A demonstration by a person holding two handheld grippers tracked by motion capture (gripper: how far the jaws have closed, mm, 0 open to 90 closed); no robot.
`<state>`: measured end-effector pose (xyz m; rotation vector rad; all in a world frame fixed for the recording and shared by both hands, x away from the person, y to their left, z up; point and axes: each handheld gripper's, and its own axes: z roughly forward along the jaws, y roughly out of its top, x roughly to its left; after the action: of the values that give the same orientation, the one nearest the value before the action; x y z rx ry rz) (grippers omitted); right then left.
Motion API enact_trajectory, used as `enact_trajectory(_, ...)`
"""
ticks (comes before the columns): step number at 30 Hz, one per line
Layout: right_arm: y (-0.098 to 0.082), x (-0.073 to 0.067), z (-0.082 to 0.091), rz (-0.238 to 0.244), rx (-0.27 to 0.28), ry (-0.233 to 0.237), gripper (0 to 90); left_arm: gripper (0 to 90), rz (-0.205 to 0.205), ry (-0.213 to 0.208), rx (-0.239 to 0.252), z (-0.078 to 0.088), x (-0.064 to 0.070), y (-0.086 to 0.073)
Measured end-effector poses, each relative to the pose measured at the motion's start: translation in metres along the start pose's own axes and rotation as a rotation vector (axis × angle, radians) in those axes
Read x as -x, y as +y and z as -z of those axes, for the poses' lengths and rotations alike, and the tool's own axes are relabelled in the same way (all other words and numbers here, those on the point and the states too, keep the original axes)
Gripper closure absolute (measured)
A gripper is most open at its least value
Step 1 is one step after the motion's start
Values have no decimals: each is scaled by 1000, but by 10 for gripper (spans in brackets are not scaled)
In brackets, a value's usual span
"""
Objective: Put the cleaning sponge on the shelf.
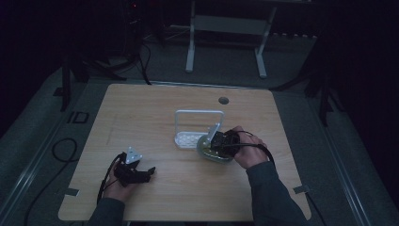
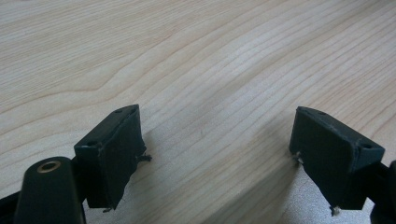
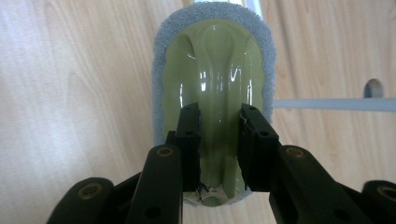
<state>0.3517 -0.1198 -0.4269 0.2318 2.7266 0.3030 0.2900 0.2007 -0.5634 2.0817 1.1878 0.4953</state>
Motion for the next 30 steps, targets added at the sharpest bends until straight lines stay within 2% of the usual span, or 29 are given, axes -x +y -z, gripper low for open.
enact_trajectory(13,4,6,-5,-9,16,-4,719,174,0,0,-1,0,0,0)
enact_trajectory(23,10,10,-4,1,22,-9,719,174,-1,0,0,0,0,0)
enact_trajectory(30,21,12,-2,27,19,-20,719,174,-1,0,-1,0,0,0)
